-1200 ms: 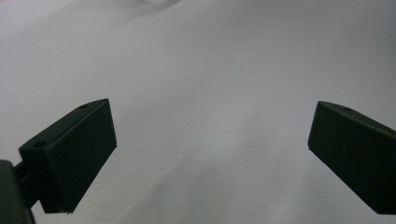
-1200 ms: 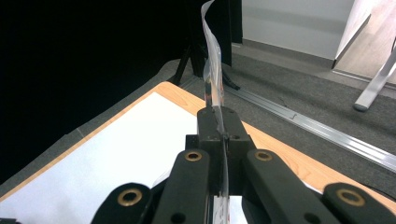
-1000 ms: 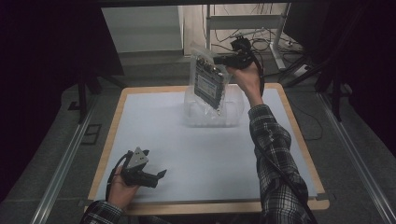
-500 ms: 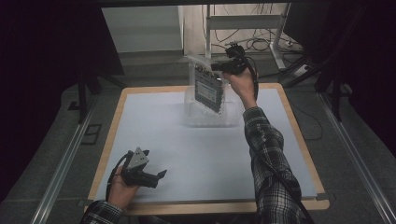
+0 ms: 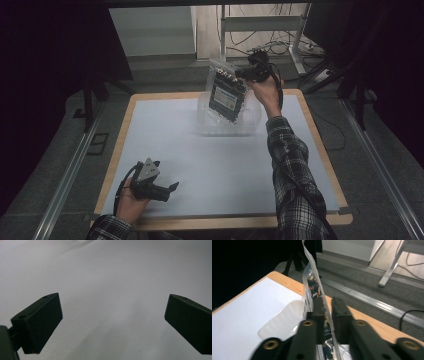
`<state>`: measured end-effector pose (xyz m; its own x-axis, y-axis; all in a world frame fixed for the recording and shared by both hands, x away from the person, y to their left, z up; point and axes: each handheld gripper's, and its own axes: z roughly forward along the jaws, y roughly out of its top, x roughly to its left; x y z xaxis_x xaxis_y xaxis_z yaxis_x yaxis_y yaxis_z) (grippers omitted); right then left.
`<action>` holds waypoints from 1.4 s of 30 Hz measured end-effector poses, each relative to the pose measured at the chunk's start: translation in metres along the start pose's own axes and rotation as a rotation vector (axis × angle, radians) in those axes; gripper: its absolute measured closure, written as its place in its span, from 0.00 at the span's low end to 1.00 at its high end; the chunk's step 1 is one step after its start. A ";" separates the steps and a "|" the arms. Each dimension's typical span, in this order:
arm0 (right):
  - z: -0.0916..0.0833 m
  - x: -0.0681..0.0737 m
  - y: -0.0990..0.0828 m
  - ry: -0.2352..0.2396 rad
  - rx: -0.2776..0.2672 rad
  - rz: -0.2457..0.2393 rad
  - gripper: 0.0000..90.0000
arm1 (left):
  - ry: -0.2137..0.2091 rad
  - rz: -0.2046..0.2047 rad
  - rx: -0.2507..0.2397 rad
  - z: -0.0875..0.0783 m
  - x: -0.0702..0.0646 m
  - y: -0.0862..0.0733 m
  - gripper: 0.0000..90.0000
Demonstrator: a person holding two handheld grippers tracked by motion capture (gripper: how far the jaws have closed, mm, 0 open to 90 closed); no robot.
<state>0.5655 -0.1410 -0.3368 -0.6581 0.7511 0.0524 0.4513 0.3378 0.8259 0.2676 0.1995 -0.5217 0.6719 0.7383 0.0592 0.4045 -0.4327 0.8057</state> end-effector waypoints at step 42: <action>-0.057 0.014 -0.028 0.008 -0.079 -0.119 0.18 | -0.025 -0.011 -0.011 -0.001 0.000 0.000 0.01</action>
<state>0.5090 -0.1719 -0.3277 -0.7090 0.7038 -0.0449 0.3206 0.3783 0.8684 0.2673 0.1999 -0.5210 0.6829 0.7297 0.0351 0.4053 -0.4183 0.8128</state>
